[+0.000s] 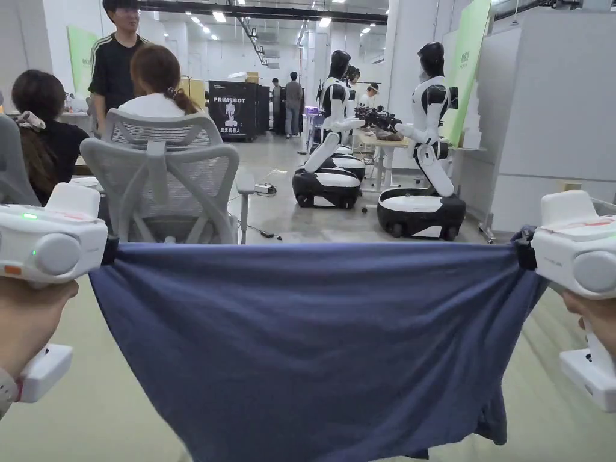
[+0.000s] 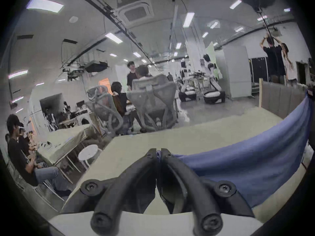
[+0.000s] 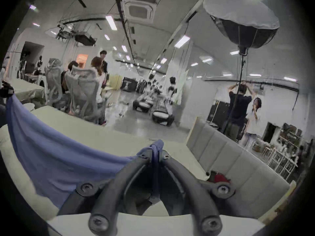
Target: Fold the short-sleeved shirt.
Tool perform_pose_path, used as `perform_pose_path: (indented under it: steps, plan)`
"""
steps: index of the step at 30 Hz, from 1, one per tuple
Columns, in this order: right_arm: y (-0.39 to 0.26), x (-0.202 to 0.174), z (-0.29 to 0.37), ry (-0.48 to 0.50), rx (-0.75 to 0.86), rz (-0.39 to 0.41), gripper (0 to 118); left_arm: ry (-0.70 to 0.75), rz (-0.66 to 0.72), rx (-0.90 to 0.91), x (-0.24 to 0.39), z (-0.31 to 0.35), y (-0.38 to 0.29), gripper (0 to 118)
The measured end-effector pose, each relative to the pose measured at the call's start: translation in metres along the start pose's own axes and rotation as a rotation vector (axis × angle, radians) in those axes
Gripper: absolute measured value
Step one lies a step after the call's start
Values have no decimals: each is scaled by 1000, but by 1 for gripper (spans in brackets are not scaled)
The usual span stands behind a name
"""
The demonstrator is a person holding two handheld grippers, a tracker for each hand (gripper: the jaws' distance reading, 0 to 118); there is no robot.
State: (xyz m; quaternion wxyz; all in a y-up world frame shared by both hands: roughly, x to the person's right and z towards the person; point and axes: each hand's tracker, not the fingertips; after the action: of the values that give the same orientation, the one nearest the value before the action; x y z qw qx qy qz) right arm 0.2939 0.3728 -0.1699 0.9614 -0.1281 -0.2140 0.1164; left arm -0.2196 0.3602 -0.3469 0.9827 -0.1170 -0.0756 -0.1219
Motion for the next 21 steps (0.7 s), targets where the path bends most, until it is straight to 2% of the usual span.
perform_pose_path:
  steps: [8,14,16,21]
  plan:
    - [39,0,-25,-39,24,-2,6,22,6,41,8,-28,43,1]
    - [-19,-16,-72,-25,-89,-41,6,17,-17,-41,34,-65,-5,1]
    - [-45,-23,-83,-36,-119,-27,6,-7,-1,-89,41,-75,-23,1]
    - [-85,-16,-92,-28,-186,-52,6,-33,19,-113,46,-70,-44,1]
